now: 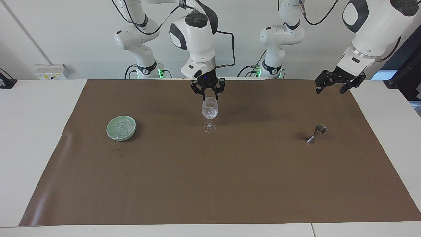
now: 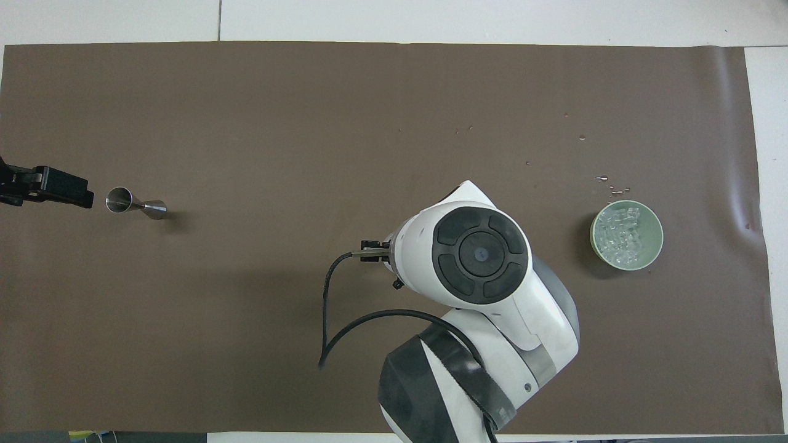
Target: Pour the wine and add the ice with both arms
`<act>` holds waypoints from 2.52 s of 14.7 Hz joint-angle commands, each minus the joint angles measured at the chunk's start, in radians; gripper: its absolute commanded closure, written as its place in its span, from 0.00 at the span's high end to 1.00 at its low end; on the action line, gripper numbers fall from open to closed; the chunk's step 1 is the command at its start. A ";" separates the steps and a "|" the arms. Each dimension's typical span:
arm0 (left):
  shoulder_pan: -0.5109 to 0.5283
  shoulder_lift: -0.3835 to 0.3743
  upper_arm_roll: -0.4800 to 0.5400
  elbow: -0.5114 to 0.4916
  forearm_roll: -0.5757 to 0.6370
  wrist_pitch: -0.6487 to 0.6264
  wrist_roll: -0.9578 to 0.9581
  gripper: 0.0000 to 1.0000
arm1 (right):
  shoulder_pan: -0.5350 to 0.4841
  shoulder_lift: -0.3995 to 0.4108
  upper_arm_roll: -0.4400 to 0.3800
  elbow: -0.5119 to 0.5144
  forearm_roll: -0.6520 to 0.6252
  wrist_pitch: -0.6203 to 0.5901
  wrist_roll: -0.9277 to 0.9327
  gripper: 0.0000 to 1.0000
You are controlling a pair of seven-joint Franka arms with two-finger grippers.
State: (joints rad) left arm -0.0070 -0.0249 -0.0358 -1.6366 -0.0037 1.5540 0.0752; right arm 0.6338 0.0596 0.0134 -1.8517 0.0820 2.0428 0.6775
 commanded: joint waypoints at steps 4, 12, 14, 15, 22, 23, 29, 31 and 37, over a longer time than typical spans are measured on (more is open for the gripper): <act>0.005 -0.026 -0.003 -0.023 0.021 -0.009 0.009 1.00 | -0.088 -0.035 -0.007 0.023 -0.057 -0.084 -0.068 1.00; 0.005 -0.026 -0.003 -0.023 0.021 -0.009 0.009 1.00 | -0.422 -0.144 -0.012 0.020 -0.057 -0.275 -0.358 1.00; 0.005 -0.026 -0.003 -0.023 0.021 -0.008 0.009 1.00 | -0.494 -0.144 -0.016 0.023 -0.059 -0.297 -0.441 1.00; 0.005 -0.026 -0.003 -0.023 0.021 -0.009 0.009 1.00 | -0.549 -0.144 -0.018 0.037 -0.057 -0.324 -0.472 1.00; 0.005 -0.026 -0.003 -0.023 0.021 -0.009 0.009 1.00 | -0.674 -0.074 -0.075 0.322 -0.086 -0.650 -0.657 1.00; 0.005 -0.026 -0.003 -0.023 0.021 -0.009 0.009 1.00 | -0.677 -0.078 -0.082 0.324 -0.094 -0.647 -0.694 1.00; 0.005 -0.026 -0.003 -0.023 0.021 -0.008 0.009 1.00 | -0.681 -0.119 -0.089 0.239 -0.094 -0.601 -0.719 1.00; 0.005 -0.026 -0.003 -0.023 0.021 -0.009 0.009 1.00 | -0.684 -0.126 -0.090 0.241 -0.094 -0.611 -0.734 1.00; 0.005 -0.026 -0.003 -0.023 0.021 -0.009 0.009 1.00 | -0.683 -0.132 -0.089 0.235 -0.107 -0.601 -0.731 1.00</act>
State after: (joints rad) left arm -0.0069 -0.0249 -0.0356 -1.6367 -0.0029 1.5530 0.0752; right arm -0.0436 -0.0576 -0.0776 -1.5989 -0.0022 1.4263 -0.0294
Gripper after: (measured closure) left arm 0.000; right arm 0.000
